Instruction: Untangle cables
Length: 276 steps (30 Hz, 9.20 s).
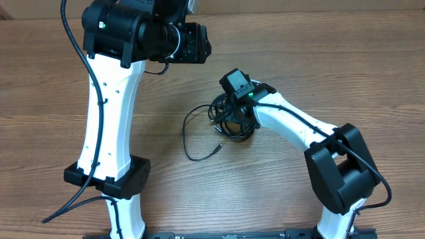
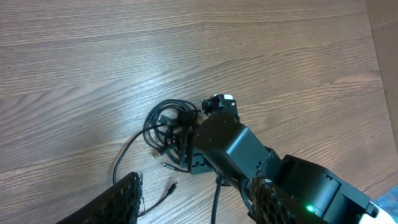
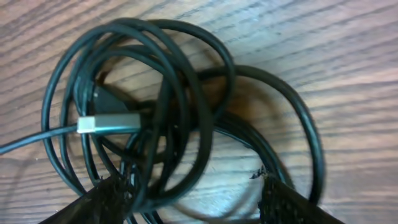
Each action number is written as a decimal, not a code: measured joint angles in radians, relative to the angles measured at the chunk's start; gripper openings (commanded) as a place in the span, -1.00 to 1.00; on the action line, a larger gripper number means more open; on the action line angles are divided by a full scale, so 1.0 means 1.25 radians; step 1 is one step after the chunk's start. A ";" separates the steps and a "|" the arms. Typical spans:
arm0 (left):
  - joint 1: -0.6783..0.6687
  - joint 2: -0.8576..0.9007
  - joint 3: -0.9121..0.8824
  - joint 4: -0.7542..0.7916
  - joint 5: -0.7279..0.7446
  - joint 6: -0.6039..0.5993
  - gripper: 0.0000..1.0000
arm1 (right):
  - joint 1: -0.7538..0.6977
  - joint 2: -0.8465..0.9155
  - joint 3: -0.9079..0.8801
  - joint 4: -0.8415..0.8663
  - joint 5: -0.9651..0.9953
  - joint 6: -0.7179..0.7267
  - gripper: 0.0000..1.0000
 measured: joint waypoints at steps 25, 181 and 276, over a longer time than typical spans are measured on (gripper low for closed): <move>0.000 0.000 -0.002 0.000 -0.024 0.000 0.28 | 0.000 -0.005 0.016 0.009 -0.023 -0.024 -0.93; 0.085 0.112 -0.102 0.001 -0.182 -0.129 1.00 | -0.103 0.128 0.175 -0.063 -0.349 -0.307 -0.93; 0.085 0.112 -0.102 0.000 -0.182 -0.129 0.99 | -0.214 0.233 0.283 0.028 -0.255 -0.039 -0.93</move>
